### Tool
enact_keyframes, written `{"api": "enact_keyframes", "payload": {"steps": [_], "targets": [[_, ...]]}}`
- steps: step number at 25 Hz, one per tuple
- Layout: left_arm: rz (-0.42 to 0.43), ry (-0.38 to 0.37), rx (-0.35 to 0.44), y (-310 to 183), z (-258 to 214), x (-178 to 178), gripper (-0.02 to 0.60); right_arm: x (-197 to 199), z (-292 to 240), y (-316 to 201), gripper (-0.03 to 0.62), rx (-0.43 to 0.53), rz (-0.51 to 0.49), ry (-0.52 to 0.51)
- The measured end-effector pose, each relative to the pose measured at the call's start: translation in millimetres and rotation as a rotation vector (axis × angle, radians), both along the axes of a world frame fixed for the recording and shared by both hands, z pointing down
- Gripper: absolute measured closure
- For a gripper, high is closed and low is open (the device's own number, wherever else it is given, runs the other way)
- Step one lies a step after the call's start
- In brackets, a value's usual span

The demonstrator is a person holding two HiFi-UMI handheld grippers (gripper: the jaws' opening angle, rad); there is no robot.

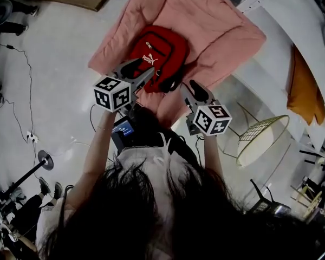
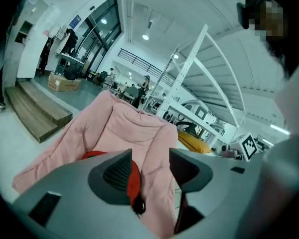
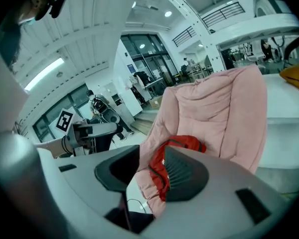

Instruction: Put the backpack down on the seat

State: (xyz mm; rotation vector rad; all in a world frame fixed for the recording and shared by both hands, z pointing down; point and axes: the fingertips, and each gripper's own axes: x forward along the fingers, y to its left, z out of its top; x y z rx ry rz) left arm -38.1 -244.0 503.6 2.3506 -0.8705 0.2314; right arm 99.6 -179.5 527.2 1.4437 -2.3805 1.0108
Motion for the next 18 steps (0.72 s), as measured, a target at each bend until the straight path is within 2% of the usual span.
{"api": "enact_keyframes", "payload": {"steps": [3,7,10,18], "targets": [[0.005,-0.017,0.043,31.5,-22.4,9.7,0.355,-0.4,-24.1,21.8,0.454,0.055,-0.023,-0.001],[-0.026,0.040,0.098,69.5,-59.7,15.3,0.373,2.3,-47.9,54.2,0.480,0.102,-0.049,-0.033],[-0.070,0.050,0.121,91.2,-77.5,13.3,0.393,3.4,-53.5,75.6,0.493,0.120,-0.075,-0.042],[-0.147,0.000,0.075,158.6,-73.3,18.7,0.441,-0.2,-65.7,125.8,0.503,0.114,-0.153,-0.092]]}}
